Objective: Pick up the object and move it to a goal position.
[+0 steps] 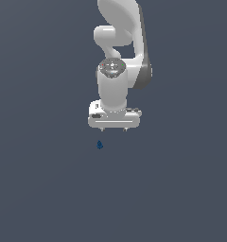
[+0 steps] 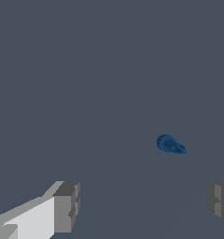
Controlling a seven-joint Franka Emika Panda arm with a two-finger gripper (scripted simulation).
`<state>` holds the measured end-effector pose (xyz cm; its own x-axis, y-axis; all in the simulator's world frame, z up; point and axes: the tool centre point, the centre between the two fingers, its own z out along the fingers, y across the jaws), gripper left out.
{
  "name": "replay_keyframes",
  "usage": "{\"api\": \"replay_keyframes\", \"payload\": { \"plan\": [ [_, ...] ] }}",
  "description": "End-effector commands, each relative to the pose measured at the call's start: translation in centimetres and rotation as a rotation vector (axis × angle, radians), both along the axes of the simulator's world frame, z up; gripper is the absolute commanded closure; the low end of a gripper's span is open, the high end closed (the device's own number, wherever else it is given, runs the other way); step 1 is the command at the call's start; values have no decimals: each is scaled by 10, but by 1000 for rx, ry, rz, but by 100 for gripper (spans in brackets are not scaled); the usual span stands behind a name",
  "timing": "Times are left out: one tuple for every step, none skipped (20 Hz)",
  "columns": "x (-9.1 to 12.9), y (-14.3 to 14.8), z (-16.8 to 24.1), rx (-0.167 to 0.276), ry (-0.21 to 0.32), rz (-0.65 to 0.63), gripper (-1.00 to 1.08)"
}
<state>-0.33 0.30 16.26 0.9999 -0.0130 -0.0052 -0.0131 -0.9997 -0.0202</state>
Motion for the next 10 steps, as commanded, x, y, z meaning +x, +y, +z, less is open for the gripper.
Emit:
{"api": "replay_keyframes", "payload": {
  "plan": [
    [0,0,0,0,0,0,-92],
    [0,0,0,0,0,0,-92],
    [1,1,2,1,-1,0,-92],
    [2,1,4,3,-3,0,-92],
    [3,3,7,5,-6,1,-92],
    [4,4,11,8,-9,3,-92],
    [5,6,15,11,-12,6,-92],
    [7,7,19,13,-15,10,-92],
    [7,8,21,14,-17,14,-92],
    [8,8,22,15,-18,18,-92]
  ]
}}
